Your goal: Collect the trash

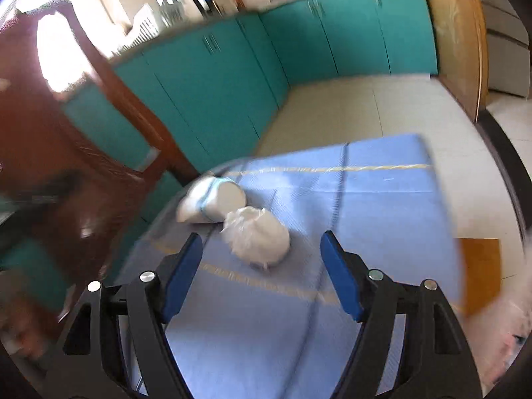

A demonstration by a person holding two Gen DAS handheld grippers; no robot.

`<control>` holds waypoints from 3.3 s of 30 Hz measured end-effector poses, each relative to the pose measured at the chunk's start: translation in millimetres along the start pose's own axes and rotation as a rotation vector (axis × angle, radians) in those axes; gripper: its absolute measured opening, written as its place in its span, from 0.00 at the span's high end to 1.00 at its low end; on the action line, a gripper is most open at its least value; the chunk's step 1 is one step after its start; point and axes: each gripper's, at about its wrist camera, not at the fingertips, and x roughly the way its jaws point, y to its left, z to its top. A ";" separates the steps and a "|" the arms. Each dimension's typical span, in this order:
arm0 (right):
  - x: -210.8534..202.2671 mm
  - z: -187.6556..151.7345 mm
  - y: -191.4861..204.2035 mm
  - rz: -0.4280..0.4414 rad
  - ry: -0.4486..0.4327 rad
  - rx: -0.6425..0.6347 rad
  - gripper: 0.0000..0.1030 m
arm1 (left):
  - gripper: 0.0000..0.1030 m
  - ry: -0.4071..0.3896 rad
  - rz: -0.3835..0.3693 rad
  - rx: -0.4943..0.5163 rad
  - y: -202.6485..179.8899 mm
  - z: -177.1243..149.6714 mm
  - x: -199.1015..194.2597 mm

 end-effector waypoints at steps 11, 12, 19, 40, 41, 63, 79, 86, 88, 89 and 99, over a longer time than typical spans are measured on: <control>12.3 -33.6 -22.4 -0.039 0.164 0.040 0.66 | 0.16 0.198 -0.076 0.120 -39.4 -11.0 119.8; -1.9 -41.1 -26.6 -0.028 0.167 0.035 0.66 | 0.18 0.197 -0.065 0.143 -48.5 -14.2 128.0; -49.8 -82.9 -34.4 0.036 0.138 -0.037 0.66 | 0.79 0.227 -0.015 0.244 -80.3 -30.4 149.7; -119.3 -83.7 -16.2 -0.135 -0.091 -0.216 0.66 | 0.97 -0.074 -0.104 0.081 -61.2 -90.2 -60.6; -121.0 -85.4 -17.0 -0.143 -0.098 -0.217 0.66 | 0.97 -0.078 -0.105 0.082 -61.0 -93.5 -66.0; -146.4 -114.9 -6.4 -0.245 -0.185 -0.272 0.66 | 0.97 -0.091 -0.094 0.056 -74.1 -136.0 -100.6; -145.4 -113.5 -1.9 -0.262 -0.196 -0.293 0.66 | 0.97 -0.109 -0.069 0.055 -69.3 -136.0 -102.9; -147.0 -113.1 -0.7 -0.264 -0.204 -0.296 0.66 | 0.97 -0.102 -0.065 0.053 -68.7 -138.8 -102.8; -146.8 -113.3 0.1 -0.262 -0.205 -0.296 0.66 | 0.97 -0.102 -0.062 0.052 -67.2 -138.3 -103.2; -146.7 -113.4 0.7 -0.261 -0.205 -0.298 0.66 | 0.97 -0.102 -0.060 0.051 -66.4 -138.6 -103.5; -148.1 -114.4 -0.6 -0.258 -0.212 -0.294 0.66 | 0.97 -0.102 -0.056 0.044 -64.5 -138.4 -103.9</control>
